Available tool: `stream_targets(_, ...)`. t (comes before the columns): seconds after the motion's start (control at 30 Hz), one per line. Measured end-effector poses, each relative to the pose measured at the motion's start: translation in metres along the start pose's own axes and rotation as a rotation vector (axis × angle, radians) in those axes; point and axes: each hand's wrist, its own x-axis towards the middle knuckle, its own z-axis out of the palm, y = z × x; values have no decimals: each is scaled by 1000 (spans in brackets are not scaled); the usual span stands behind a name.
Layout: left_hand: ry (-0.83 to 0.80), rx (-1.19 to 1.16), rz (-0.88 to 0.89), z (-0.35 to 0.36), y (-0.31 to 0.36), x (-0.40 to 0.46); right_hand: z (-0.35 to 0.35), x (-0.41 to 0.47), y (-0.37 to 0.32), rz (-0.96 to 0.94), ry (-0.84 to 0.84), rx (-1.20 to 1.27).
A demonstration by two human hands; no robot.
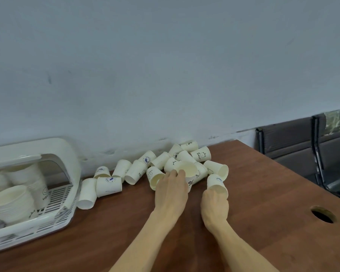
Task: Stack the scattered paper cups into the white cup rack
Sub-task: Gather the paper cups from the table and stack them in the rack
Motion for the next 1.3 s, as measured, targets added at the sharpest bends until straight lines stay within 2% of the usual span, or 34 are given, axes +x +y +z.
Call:
stream_targets(0.1, -8, 9, 3, -6, -6, -4, -5, -7, -1, -12, 8, -35)
stream_targets(0.23, -10, 65, -2, -15, -12, -7, -17, -13, 3, -19, 61, 70)
stream_targets(0.43, -36, -23, -69, -40, -15, -17, -40, -25, 7, -78, 147, 77)
stream_targets(0.6, 32, -84, -111, -64, -26, -27, -64, -42, -5, -165, 205, 57)
stream_targets(0.9, 6, -73, -240, -113, -64, -54, -94, -73, -53, -324, 309, 59)
stream_targets(1.3, 59, 2, -379, -161, -149, -86, -118, -127, -151, -566, 292, 52)
